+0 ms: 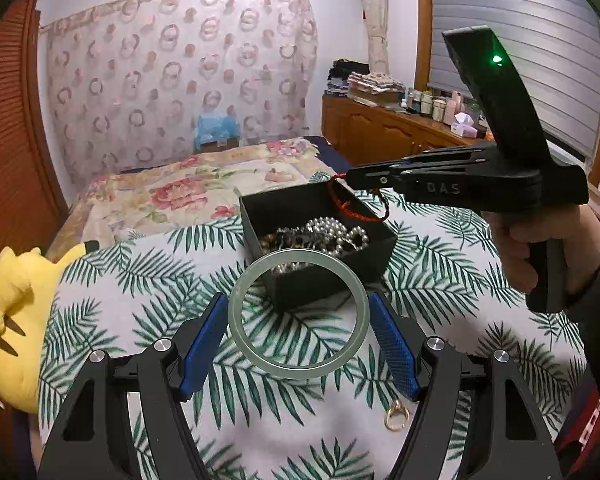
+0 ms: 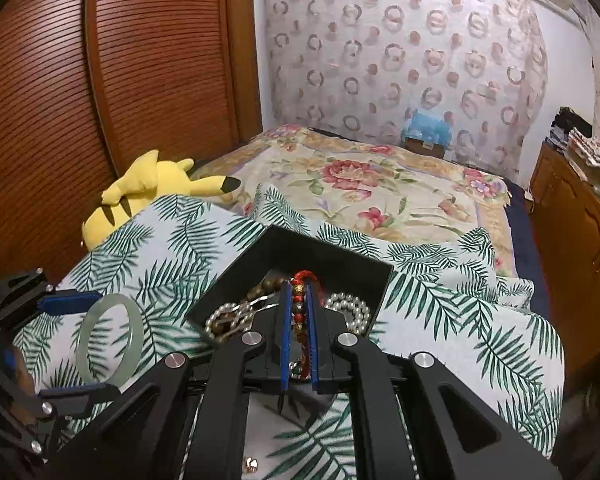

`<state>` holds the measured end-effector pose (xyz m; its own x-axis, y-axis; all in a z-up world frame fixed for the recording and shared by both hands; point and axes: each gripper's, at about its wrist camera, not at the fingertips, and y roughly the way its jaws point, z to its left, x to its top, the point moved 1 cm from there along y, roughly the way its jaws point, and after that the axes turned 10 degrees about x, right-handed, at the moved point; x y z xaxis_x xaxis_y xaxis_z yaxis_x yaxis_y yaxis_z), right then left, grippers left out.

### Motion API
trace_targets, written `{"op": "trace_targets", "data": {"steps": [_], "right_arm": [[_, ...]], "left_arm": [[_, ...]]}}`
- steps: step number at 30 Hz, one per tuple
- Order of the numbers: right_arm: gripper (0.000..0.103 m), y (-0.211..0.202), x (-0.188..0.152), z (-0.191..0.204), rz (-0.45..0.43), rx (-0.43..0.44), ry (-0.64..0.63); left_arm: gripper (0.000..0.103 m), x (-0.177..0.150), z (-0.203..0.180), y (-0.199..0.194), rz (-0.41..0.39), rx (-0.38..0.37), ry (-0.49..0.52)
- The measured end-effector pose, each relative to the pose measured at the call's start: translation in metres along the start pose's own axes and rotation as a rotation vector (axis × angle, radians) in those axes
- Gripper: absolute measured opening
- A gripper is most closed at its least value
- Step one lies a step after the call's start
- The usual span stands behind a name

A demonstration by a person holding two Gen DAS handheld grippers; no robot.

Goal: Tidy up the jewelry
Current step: 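Lower the red bracelet into the black box and open the right tool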

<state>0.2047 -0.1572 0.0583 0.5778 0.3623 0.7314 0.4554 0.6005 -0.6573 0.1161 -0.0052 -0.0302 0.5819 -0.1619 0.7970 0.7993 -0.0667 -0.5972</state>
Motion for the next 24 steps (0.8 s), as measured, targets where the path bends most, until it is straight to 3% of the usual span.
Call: {"op": "trace_targets", "data": {"steps": [6, 12, 24], "right_arm": [[0.009, 0.008, 0.008, -0.006, -0.02, -0.008, 0.012], [0.024, 0.01, 0.002, -0.022, -0.021, 0.012, 0.079], [0.024, -0.018, -0.034, -0.047, -0.018, -0.022, 0.102]], "left_arm": [[0.069, 0.011, -0.001, 0.013, 0.006, 0.009, 0.005], [0.069, 0.022, -0.001, 0.026, 0.011, 0.027, 0.013], [0.069, 0.048, -0.016, 0.069, 0.054, 0.052, 0.028]]}}
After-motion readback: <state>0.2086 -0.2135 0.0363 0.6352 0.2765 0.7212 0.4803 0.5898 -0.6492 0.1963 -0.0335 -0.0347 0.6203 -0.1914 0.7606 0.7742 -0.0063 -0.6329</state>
